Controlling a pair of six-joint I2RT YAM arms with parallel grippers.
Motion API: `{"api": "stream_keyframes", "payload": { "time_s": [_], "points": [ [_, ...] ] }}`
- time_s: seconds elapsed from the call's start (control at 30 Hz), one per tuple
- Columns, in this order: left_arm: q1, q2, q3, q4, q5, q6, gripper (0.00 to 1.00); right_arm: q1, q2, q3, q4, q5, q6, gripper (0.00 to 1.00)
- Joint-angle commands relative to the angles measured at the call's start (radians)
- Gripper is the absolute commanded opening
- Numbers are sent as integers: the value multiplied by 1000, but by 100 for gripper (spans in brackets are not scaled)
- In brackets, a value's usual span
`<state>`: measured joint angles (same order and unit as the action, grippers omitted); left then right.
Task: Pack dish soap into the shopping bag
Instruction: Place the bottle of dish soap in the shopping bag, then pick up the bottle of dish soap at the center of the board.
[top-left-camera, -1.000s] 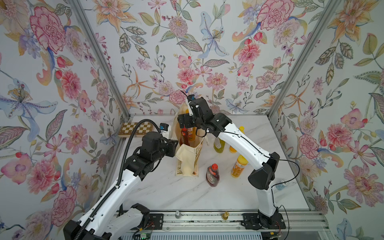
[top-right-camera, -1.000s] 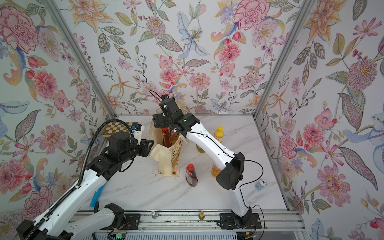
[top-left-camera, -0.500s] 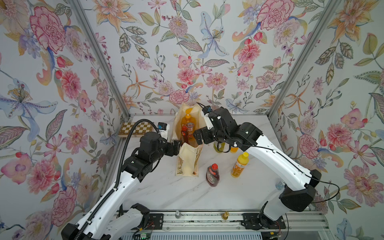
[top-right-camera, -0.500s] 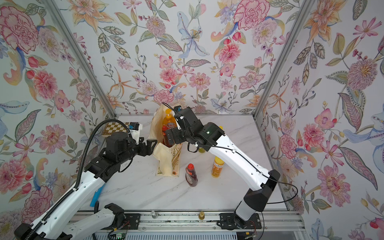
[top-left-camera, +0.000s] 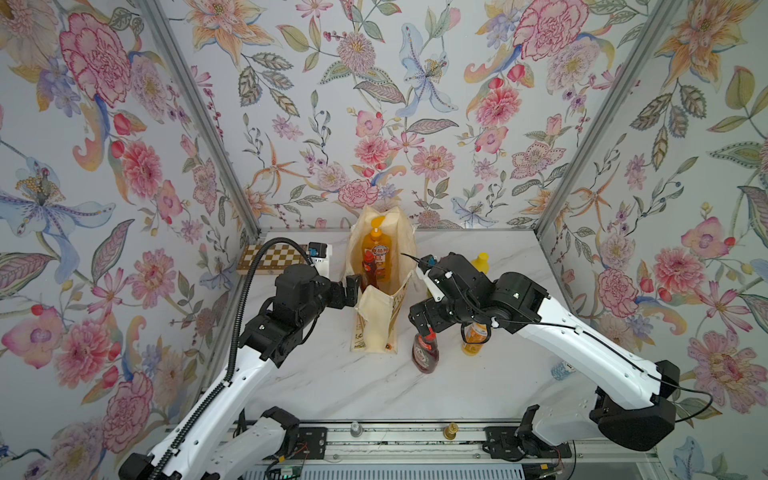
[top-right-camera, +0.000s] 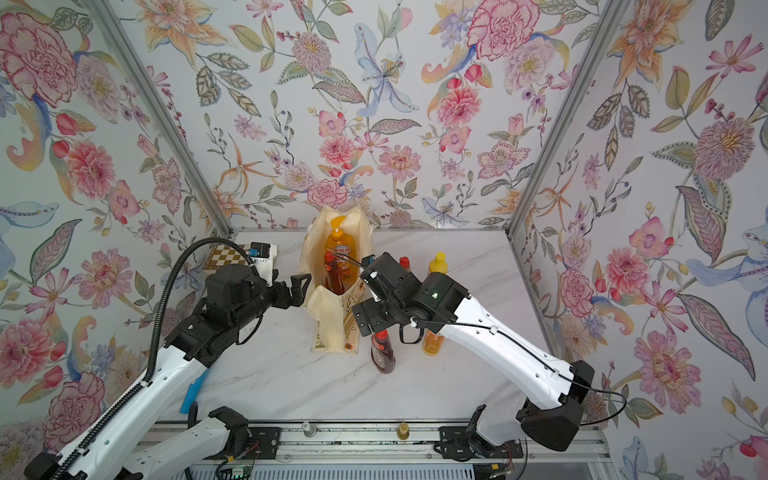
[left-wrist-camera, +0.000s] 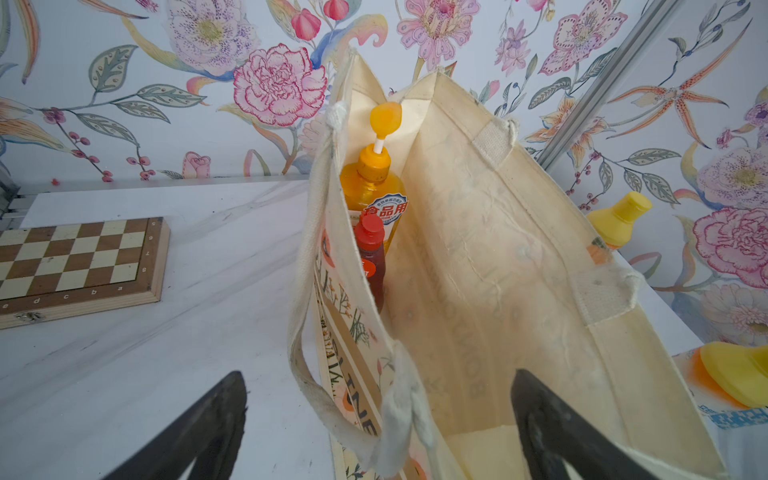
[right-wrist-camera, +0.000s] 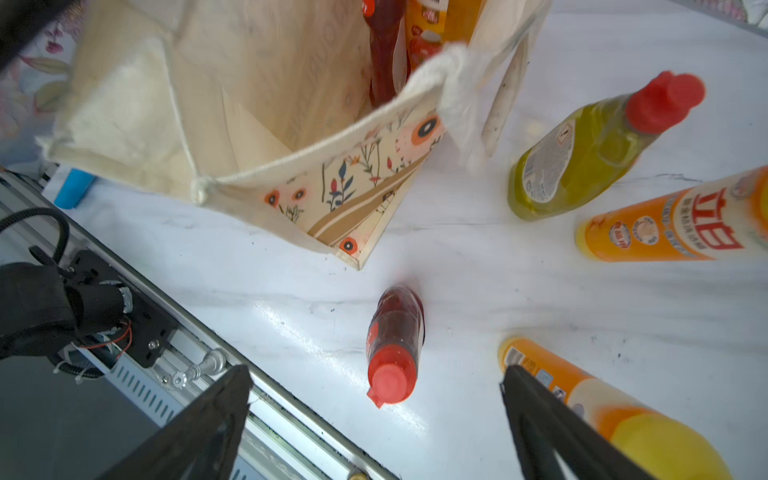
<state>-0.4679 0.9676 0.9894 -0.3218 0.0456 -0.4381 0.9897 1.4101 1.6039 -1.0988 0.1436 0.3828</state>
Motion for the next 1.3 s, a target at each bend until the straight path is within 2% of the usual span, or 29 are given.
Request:
{"api": "stream_keyframes", "payload": {
  "time_s": [0.0,0.33,0.5,0.8,1.27],
  "points": [
    [-9,-22,32,19,-78,-8,99,21,-1,-48,-47,-11,34,95],
    [-8,-32,28,33,-145,-9,99,59,36,-182,-27,33,56,82],
    [-7,-43,14,49,-174,-14,99,58,51,-218,33,18,45,75],
    [-5,-38,-6,75,-193,-20,99,43,68,-295,105,61,36,66],
    [0,-18,-15,92,-183,-22,100,4,75,-392,225,59,24,64]
  ]
}}
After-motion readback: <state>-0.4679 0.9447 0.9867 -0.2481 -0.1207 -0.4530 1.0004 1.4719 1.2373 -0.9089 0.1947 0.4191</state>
